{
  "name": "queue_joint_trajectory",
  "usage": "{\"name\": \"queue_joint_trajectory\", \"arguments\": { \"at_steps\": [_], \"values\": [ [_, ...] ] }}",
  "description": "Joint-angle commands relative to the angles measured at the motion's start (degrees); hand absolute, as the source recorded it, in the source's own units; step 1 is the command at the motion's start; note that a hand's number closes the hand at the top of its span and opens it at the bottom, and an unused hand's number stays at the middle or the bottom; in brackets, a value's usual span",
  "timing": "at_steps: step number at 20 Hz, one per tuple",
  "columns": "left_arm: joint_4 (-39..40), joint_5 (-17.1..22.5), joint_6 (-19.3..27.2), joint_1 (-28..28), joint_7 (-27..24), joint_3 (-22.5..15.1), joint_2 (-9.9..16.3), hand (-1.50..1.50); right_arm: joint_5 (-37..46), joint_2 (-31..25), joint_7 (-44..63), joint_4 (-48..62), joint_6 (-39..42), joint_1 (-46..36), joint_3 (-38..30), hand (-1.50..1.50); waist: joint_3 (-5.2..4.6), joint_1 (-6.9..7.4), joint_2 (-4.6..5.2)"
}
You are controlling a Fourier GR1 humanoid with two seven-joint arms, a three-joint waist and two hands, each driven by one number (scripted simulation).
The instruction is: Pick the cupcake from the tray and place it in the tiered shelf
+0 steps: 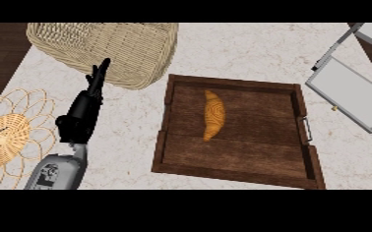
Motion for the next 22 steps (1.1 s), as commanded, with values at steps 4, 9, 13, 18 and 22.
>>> {"name": "queue_joint_trajectory", "arguments": {
  "at_steps": [4,9,13,18,22],
  "values": [
    [2.7,0.7,-2.0,-0.3,3.3,-1.3,-1.3,0.0,-9.0,-0.7,-4.7,1.5,-17.4,1.8,-4.5,1.5,-0.51,-0.2,0.6],
    [4.3,-0.5,-1.6,1.4,0.8,-1.6,-2.2,0.0,-13.6,-3.4,-9.3,4.4,-22.0,4.4,-6.7,1.5,-0.54,-0.39,0.56],
    [3.6,0.7,-2.9,-1.7,3.2,0.5,-1.4,0.0,-16.0,-5.5,-11.3,6.3,-17.8,1.2,-6.2,1.5,-0.58,-0.49,0.29],
    [-0.3,0.9,-2.9,1.3,5.3,0.2,-0.8,0.0,-3.0,-8.4,4.3,6.6,-12.9,6.7,-7.4,-1.5,-0.63,-0.89,0.02],
    [3.0,-0.4,-2.3,2.3,1.5,0.1,-2.0,0.0,-0.6,-3.9,9.1,1.6,-11.6,8.2,-5.5,-1.5,-0.66,-1.21,-0.05]
  ]
}}
